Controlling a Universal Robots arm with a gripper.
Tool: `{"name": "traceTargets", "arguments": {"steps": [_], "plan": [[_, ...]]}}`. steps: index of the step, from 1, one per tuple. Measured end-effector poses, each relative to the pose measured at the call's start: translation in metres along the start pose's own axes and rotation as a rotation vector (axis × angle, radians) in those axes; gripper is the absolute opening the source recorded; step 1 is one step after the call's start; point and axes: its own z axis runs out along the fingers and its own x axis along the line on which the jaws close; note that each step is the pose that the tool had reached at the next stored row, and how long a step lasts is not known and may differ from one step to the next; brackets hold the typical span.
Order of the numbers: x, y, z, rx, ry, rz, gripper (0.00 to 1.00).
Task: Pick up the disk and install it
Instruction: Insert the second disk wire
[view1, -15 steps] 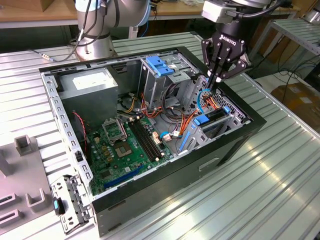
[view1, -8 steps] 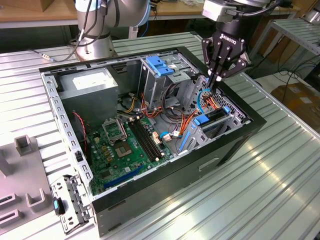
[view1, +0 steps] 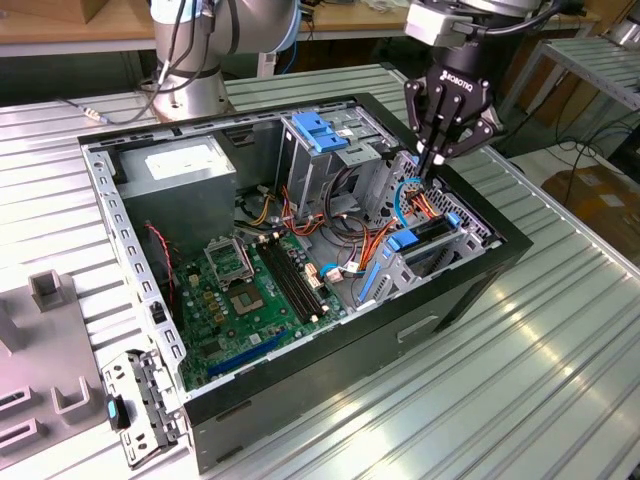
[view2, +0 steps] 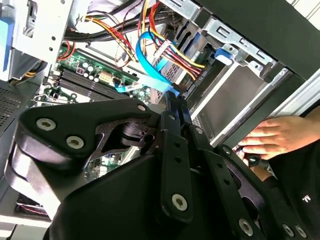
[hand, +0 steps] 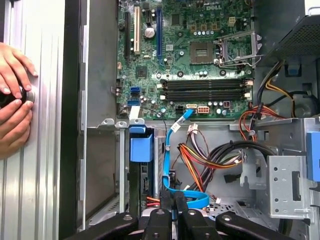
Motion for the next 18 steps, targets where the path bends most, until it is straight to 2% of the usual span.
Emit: {"name": "traceTargets", "arguments": {"steps": [3, 4, 5, 6, 7, 9, 11, 14, 18], "plan": [[0.0000, -0.0016, 0.0000, -0.0001, 0.0098, 0.001, 0.19], [-0.0004, -0.0033, 0.0000, 0.0000, 0.0297, 0.003, 0.25], [-0.0036, -0.0040, 0.0001, 0.0000, 0.0298, 0.003, 0.25], [-0.0124, -0.0044, 0.0011, 0.0006, 0.0650, 0.005, 0.25], [-0.0127, -0.0045, 0.0016, 0.0009, 0.0742, 0.006, 0.25], [-0.0135, -0.0045, 0.0026, 0.0010, 0.0832, 0.007, 0.26], [-0.0151, -0.0046, 0.0032, 0.0010, 0.0876, 0.007, 0.39], [-0.0162, -0.0047, 0.0042, 0.0011, 0.0946, 0.008, 0.39], [-0.0172, -0.0048, 0.0067, 0.0014, 0.1122, 0.009, 0.39]]}}
